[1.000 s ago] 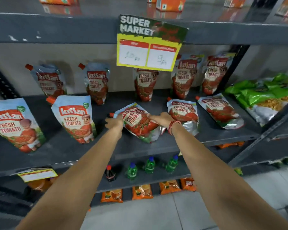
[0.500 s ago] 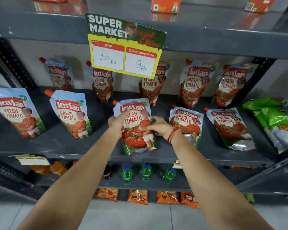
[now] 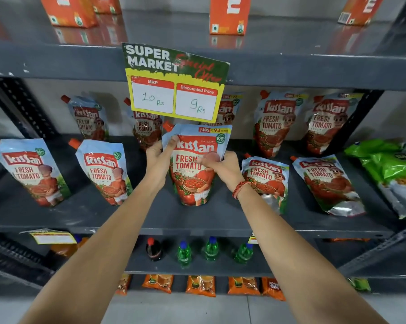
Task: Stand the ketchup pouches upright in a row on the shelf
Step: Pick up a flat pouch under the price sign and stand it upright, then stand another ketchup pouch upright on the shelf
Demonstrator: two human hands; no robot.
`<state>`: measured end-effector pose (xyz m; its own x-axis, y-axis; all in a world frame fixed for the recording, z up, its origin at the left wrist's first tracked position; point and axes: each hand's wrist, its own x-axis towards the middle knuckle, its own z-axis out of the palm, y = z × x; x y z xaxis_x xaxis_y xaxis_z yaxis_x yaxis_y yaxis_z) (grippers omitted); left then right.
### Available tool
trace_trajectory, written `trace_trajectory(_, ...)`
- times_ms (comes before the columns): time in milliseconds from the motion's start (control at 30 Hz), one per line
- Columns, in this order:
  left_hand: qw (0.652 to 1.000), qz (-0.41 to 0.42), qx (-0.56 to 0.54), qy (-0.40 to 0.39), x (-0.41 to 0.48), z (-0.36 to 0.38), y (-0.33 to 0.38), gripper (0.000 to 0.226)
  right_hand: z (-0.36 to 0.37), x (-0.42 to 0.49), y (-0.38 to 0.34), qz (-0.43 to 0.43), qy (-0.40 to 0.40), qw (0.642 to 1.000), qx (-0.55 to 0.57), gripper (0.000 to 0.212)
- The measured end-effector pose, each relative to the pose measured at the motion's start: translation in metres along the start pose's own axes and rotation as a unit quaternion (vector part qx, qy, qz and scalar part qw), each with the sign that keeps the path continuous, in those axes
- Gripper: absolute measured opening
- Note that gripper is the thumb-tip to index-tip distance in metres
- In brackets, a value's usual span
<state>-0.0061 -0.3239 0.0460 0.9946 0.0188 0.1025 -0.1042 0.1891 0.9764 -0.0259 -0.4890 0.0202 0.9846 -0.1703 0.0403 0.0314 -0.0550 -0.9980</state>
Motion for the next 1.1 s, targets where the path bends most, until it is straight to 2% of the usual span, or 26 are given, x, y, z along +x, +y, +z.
trace_trajectory(167, 1.000, 0.004, -0.016, 0.000, -0.003, -0.003, -0.003, 0.013, -0.001, -0.002, 0.000, 0.001, -0.015, 1.000, -0.009, 0.041)
trace_trajectory(267, 1.000, 0.018, -0.013, 0.017, -0.011, 0.001, -0.003, 0.027, -0.008, -0.004, -0.003, 0.003, -0.016, 1.000, -0.013, 0.038)
trace_trajectory(333, 0.998, 0.033, -0.001, 0.060, -0.022, 0.009, -0.004, 0.039, -0.018, -0.007, -0.011, -0.018, -0.013, 1.000, -0.007, 0.034)
trace_trajectory(367, 0.992, 0.054, 0.029, 0.108, -0.029, 0.012, -0.007, 0.046, -0.025, -0.009, -0.016, -0.028, -0.008, 1.000, -0.006, 0.032)
trace_trajectory(433, 0.952, 0.137, 0.156, 0.225, -0.044, 0.023, -0.015, 0.056, -0.045, -0.013, -0.022, -0.054, 0.032, 0.998, -0.010, 0.026)
trace_trajectory(500, 0.904, 0.215, 0.251, 0.271, -0.067, 0.046, -0.025, 0.055, -0.068, -0.016, -0.022, -0.070, 0.089, 0.994, -0.001, 0.019)
trace_trajectory(567, 0.891, 0.276, 0.298, 0.204, -0.086, 0.075, -0.037, 0.052, -0.094, -0.018, -0.013, -0.061, 0.157, 0.986, 0.004, 0.018)
trace_trajectory(633, 0.884, 0.311, 0.339, 0.083, -0.090, 0.100, -0.052, 0.045, -0.122, -0.020, 0.004, -0.011, 0.228, 0.973, -0.027, 0.020)
trace_trajectory(733, 0.899, 0.251, 0.354, -0.051, -0.072, 0.123, -0.063, 0.039, -0.155, -0.030, 0.032, 0.089, 0.269, 0.943, -0.177, 0.035)
trace_trajectory(767, 0.904, 0.214, 0.362, -0.076, -0.065, 0.132, -0.064, 0.039, -0.165, -0.034, 0.040, 0.112, 0.257, 0.934, -0.222, 0.035)
trace_trajectory(833, 0.907, 0.121, 0.388, -0.109, -0.051, 0.147, -0.072, 0.045, -0.172, -0.038, 0.052, 0.150, 0.216, 0.935, -0.237, 0.037)
trace_trajectory(967, 0.907, -0.134, 0.373, -0.142, -0.032, 0.162, -0.093, 0.069, -0.167, -0.030, 0.057, 0.214, 0.204, 0.948, -0.117, 0.042)
trace_trajectory(1100, 0.949, -0.203, 0.214, -0.111, -0.040, 0.166, -0.098, 0.074, -0.166, -0.015, 0.061, 0.251, 0.209, 0.945, 0.011, 0.071)
